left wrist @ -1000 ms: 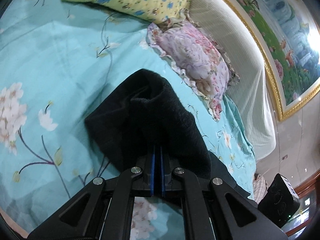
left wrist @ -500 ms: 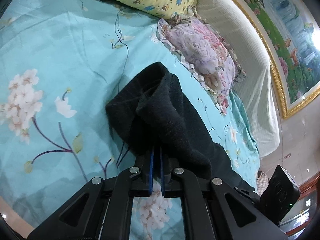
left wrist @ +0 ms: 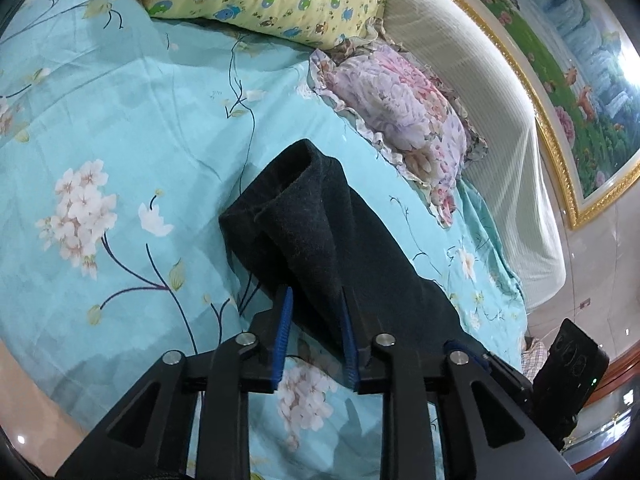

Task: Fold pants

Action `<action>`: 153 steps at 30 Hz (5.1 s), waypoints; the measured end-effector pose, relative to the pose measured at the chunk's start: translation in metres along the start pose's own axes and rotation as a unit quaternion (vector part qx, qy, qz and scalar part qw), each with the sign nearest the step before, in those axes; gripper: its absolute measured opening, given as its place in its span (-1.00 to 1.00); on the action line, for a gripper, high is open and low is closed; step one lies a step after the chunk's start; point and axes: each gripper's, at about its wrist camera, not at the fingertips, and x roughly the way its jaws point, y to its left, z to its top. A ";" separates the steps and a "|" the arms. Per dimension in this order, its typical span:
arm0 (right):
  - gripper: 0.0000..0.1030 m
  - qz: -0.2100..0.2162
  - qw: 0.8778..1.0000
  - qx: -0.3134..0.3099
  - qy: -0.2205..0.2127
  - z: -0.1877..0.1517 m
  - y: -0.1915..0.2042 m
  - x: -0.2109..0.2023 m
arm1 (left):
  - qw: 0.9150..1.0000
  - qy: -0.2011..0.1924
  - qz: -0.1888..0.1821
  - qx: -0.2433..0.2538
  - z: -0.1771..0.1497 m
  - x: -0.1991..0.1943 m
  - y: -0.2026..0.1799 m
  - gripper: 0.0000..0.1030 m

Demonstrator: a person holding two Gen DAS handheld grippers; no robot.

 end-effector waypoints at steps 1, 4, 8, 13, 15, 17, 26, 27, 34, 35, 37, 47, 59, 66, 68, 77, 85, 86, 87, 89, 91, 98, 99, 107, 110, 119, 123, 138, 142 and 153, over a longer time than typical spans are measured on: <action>-0.07 -0.003 1.000 0.006 -0.004 0.001 -0.003 -0.004 | 1.000 0.001 0.001 0.000 -0.001 0.000 -0.001 -0.48; -0.07 -0.006 1.000 0.020 -0.014 0.003 -0.013 -0.011 | 1.000 0.004 0.011 -0.003 -0.001 0.001 -0.001 -0.31; -0.07 -0.020 0.999 0.039 -0.023 0.006 -0.030 -0.018 | 1.000 0.010 0.018 -0.009 -0.001 0.007 0.001 -0.30; -0.07 -0.036 0.996 0.075 -0.038 0.014 -0.063 -0.027 | 0.999 0.021 0.030 -0.017 0.001 0.019 0.007 -0.17; -0.07 -0.044 0.994 0.093 -0.039 0.018 -0.078 -0.027 | 0.999 0.024 0.034 -0.020 0.003 0.024 0.010 -0.12; -0.06 -0.052 0.992 0.107 -0.034 0.025 -0.093 -0.024 | 0.999 0.027 0.039 -0.022 0.007 0.029 0.013 -0.12; -0.06 -0.064 0.990 0.126 0.001 0.041 -0.136 0.005 | 0.998 0.037 0.043 -0.022 0.019 0.043 0.019 -0.12; -0.06 -0.063 0.990 0.130 0.007 0.042 -0.141 0.010 | 0.998 0.037 0.044 -0.022 0.020 0.044 0.019 -0.12; -0.06 -0.066 0.988 0.128 0.061 0.043 -0.156 0.042 | 0.997 0.043 0.059 -0.013 0.034 0.061 0.016 -0.12; -0.06 -0.065 0.987 0.127 0.070 0.043 -0.158 0.048 | 0.997 0.042 0.061 -0.012 0.036 0.063 0.015 -0.12; -0.06 -0.057 0.987 0.129 0.078 0.042 -0.160 0.054 | 0.997 0.041 0.065 -0.009 0.039 0.069 0.013 -0.12; -0.75 -0.014 0.986 0.158 0.050 0.041 -0.158 0.036 | 0.999 0.004 0.042 0.029 0.044 0.061 -0.008 -0.61; -0.78 -0.019 0.987 0.160 -0.012 0.051 -0.146 0.009 | 0.998 -0.012 0.002 0.058 0.060 0.038 -0.016 -0.62; -0.65 -0.058 0.982 0.180 0.007 0.041 -0.149 0.026 | 0.996 0.006 0.062 0.057 0.060 0.058 0.003 -0.30; -0.46 -0.066 0.980 0.190 -0.004 0.035 -0.151 0.012 | 0.994 -0.018 0.085 0.060 0.060 0.045 0.003 -0.07; -0.15 -0.099 0.965 0.233 -0.070 -0.015 -0.149 -0.078 | 0.985 -0.053 0.074 0.146 0.045 0.008 -0.051 0.08; -0.14 -0.137 0.932 0.318 -0.104 -0.090 -0.161 -0.145 | 0.966 -0.006 0.011 0.256 -0.003 0.030 -0.131 0.15; -0.14 -0.139 0.930 0.324 -0.107 -0.096 -0.161 -0.150 | 0.965 0.001 0.004 0.262 -0.009 0.034 -0.138 0.15; -0.14 -0.145 0.924 0.335 -0.111 -0.106 -0.163 -0.160 | 0.963 0.008 -0.003 0.270 -0.015 0.039 -0.146 0.15; -0.14 -0.153 0.917 0.348 -0.119 -0.120 -0.164 -0.172 | 0.959 0.020 -0.008 0.284 -0.025 0.046 -0.160 0.18; -0.14 -0.162 0.910 0.361 -0.124 -0.135 -0.166 -0.183 | 0.955 0.029 -0.013 0.295 -0.034 0.053 -0.171 0.20; -0.08 -0.193 0.881 0.408 -0.144 -0.178 -0.177 -0.213 | 0.934 0.077 -0.037 0.348 -0.067 0.073 -0.202 0.29; -0.08 -0.197 0.875 0.417 -0.150 -0.185 -0.181 -0.219 | 0.929 0.086 -0.042 0.358 -0.072 0.076 -0.206 0.29; -0.08 -0.224 0.846 0.452 -0.172 -0.211 -0.208 -0.242 | 0.857 0.143 -0.055 0.492 -0.127 0.104 -0.242 0.29; -0.08 -0.228 0.841 0.459 -0.175 -0.215 -0.214 -0.244 | 0.835 0.159 -0.057 0.523 -0.138 0.116 -0.251 0.28; -0.08 -0.224 0.830 0.476 -0.186 -0.221 -0.229 -0.246 | 0.764 0.197 -0.047 0.612 -0.168 0.147 -0.267 0.17; -0.08 -0.220 0.830 0.476 -0.190 -0.220 -0.232 -0.244 | 0.734 0.222 -0.037 0.641 -0.178 0.162 -0.264 -0.28; -0.86 -0.218 0.820 0.484 -0.213 -0.223 -0.242 -0.246 | 0.717 0.245 -0.073 0.649 -0.170 0.167 -0.266 -0.94; -0.88 -0.219 0.822 0.475 -0.223 -0.221 -0.236 -0.252 | 0.723 0.243 -0.092 0.640 -0.167 0.158 -0.269 -0.95; -0.88 -0.236 0.817 0.481 -0.212 -0.228 -0.238 -0.257 | 0.725 0.268 -0.095 0.627 -0.174 0.161 -0.270 -0.92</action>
